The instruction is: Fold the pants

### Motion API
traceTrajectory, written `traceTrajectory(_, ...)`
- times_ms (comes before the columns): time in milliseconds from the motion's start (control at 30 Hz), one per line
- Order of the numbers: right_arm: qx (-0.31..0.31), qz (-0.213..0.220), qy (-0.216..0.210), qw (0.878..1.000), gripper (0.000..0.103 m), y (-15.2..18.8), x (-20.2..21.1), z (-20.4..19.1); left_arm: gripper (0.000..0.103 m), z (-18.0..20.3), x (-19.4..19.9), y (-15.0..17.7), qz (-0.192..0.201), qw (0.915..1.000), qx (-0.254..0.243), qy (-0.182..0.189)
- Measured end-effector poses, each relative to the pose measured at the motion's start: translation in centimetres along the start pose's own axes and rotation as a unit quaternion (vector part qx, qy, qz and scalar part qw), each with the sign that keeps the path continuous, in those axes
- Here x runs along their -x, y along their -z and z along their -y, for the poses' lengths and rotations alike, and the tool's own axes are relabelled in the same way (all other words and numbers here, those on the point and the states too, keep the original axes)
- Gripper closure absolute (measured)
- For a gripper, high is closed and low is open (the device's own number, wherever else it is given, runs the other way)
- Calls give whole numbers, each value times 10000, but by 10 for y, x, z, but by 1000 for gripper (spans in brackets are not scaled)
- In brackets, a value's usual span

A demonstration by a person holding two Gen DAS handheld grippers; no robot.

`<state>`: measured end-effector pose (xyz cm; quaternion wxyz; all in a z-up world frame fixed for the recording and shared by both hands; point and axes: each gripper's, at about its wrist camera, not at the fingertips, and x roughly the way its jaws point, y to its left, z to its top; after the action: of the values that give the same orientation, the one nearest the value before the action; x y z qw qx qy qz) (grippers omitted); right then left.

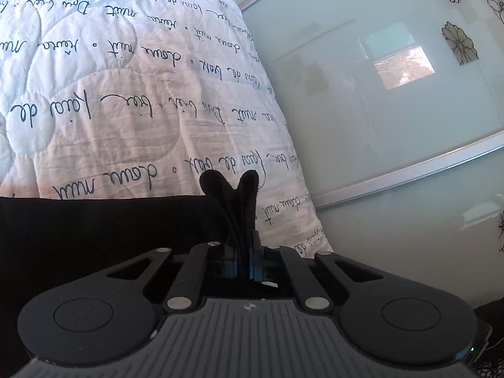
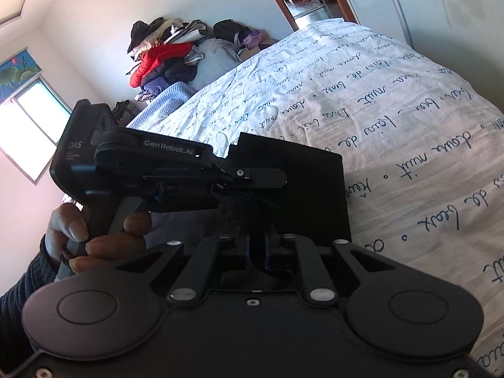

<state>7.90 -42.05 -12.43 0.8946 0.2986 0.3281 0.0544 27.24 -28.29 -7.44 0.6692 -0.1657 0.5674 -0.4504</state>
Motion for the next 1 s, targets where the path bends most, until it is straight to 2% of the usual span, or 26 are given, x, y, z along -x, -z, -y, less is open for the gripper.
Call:
traceTrajectory(133, -311, 131, -180, 9993, 85, 5, 7, 7, 99, 5, 4, 0, 28, 10000, -59, -14)
traceTrajectory(233, -739, 304, -536, 9954, 71, 8, 18, 16, 99, 9, 10, 3, 74, 9999, -108, 3)
traceTrajectory(300, -1026, 468, -768, 9907, 55, 10, 27, 23, 99, 11, 14, 5, 100, 9999, -123, -6)
traceTrajectory(367, -1342, 725, -960, 9836, 44, 14, 36, 31, 99, 11, 19, 7, 136, 9999, -87, -39)
traceTrajectory(467, -1982, 1072, -1263, 9661, 43, 23, 46, 49, 99, 11, 32, 11, 189, 9997, -140, -57)
traceTrajectory(533, -2282, 1156, -1298, 9580, 42, 29, 48, 59, 99, 13, 47, 14, 248, 9992, -303, -61)
traceTrajectory(633, -2342, 1026, -1103, 9605, 42, 34, 43, 61, 99, 9, 73, 18, 318, 9984, -440, -142)
traceTrajectory(767, -2262, 789, -1098, 9647, 42, 33, 28, 52, 99, -5, 114, 26, 411, 9964, -650, -349)
traceTrajectory(900, -1977, 498, -1067, 9732, 42, 27, 11, 35, 98, -40, 153, 35, 399, 9936, -776, -714)
traceTrajectory(1000, -1767, 295, -1096, 9777, 42, 23, -5, 21, 98, -82, 154, 41, 179, 9898, -592, -1285)
